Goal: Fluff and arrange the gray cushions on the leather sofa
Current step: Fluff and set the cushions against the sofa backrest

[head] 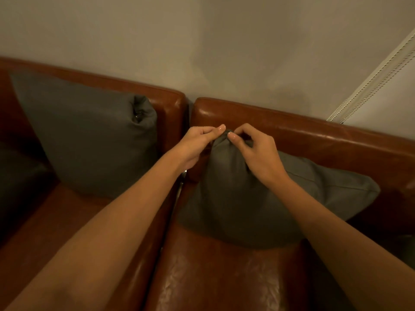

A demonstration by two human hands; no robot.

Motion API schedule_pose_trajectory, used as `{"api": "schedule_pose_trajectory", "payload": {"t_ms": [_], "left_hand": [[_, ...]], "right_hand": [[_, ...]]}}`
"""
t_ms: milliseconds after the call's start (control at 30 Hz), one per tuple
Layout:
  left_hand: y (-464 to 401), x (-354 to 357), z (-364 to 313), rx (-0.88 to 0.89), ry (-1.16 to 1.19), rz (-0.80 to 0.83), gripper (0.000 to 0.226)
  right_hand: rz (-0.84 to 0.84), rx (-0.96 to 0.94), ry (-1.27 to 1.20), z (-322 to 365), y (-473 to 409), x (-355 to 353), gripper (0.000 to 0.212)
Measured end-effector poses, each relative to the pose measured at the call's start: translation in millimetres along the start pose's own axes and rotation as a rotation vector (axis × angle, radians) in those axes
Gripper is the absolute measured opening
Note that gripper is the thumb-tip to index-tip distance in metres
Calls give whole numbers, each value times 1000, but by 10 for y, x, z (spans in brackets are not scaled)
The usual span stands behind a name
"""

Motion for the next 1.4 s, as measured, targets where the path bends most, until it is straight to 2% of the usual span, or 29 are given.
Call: {"api": "schedule_pose_trajectory", "payload": {"t_ms": [100, 200, 267, 367, 467, 533, 600, 667, 733, 867, 933, 1000, 1133, 1300, 1400], "left_hand": [[97, 58, 112, -22, 151, -51, 34], [224, 140, 187, 13, 189, 9, 38], [310, 184, 195, 66, 77, 18, 45], [358, 173, 235, 75, -117, -21, 77], [372, 102, 334, 46, -212, -35, 106], [420, 110, 302, 104, -302, -60, 108], [468, 172, 106, 240, -468, -134, 102], [479, 314, -141, 394, -665, -206, 92], [392, 512, -217, 434, -880, -200, 86], [97, 818, 411, 209, -1240, 21, 86], [40, 975, 749, 188, -1330, 95, 83], [34, 1114, 863, 256, -1389, 70, 80], [-39, 1221, 857, 275, -1406, 43, 80], [-75, 1217, 838, 270, -1402, 46, 78], [-71, 1183, 832, 286, -1396, 43, 77]], "right_hand": [[-29, 100, -119, -58, 49, -26, 20], [-84, 129, -129, -75, 71, -85, 21], [-133, 132, -120, -52, 72, -119, 22], [-239, 78, -77, 82, 44, -240, 26], [-361, 51, -102, 196, 3, -510, 33], [-465, 66, -140, 176, 17, -754, 39], [-586, 109, -233, 46, 119, -980, 41], [-699, 200, -305, -169, 324, -1118, 32], [-751, 331, -318, -475, 637, -1131, 25], [-654, 617, -303, -1131, 1330, -900, 13], [-662, 701, -308, -1309, 1598, -912, 10], [-615, 680, -303, -1363, 1725, -1035, 20], [-350, 594, -60, -1395, 1709, -1346, 38], [-258, 549, 69, -1390, 1497, -1473, 17], [-112, 488, 188, -1416, 1424, -1534, 22]]}}
Point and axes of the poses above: each hand's wrist, its own y-axis away from the middle knuckle, its own x-axis out of the palm, z = x × y, the point moved 6 cm from there along -y, towards the middle knuckle, and after that the axes turned 9 degrees about -x, right-handed, at the moved point
